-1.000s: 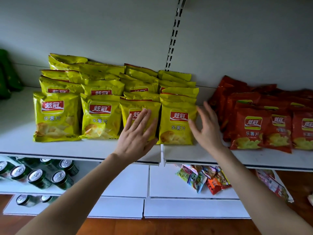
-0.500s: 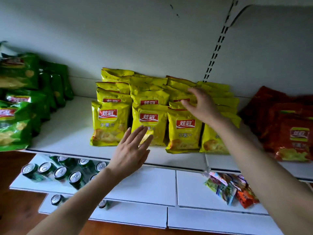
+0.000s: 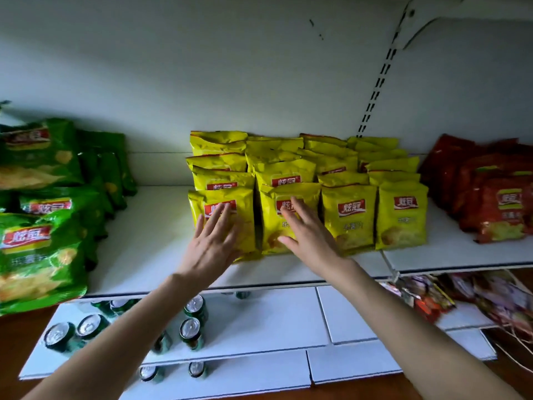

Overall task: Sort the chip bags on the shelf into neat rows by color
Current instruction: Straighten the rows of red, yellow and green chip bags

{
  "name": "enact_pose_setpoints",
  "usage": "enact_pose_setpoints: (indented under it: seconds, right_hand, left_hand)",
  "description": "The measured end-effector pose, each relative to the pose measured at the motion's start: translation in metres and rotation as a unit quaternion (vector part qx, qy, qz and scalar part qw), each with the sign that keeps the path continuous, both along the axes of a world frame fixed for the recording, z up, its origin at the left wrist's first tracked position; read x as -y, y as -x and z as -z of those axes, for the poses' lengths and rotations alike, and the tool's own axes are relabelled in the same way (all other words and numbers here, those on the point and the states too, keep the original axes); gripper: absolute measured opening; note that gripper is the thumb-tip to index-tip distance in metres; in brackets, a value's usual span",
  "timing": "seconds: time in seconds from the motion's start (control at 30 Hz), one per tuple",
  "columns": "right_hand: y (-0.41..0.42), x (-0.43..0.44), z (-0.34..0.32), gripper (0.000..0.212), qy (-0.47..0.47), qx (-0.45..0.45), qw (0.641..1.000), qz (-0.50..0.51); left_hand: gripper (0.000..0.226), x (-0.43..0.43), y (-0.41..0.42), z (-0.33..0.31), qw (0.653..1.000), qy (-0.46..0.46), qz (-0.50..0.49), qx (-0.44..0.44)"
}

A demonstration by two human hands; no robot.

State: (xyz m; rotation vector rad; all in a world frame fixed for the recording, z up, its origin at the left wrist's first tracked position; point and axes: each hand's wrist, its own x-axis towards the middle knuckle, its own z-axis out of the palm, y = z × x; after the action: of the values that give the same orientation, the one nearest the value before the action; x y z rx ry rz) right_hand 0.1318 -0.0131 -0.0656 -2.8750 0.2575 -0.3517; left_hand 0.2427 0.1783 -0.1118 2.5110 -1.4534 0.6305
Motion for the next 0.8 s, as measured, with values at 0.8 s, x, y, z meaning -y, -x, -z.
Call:
enact_pose_setpoints:
  seconds: [0.8]
  right_hand:
    - [-0.032,-0.034,0.030,0.089,0.007,0.137,0.988,0.077]
  left_hand:
    - [0.073,-0.004,-0.034,-0.024,0.964,0.200,-0.081,-0.157]
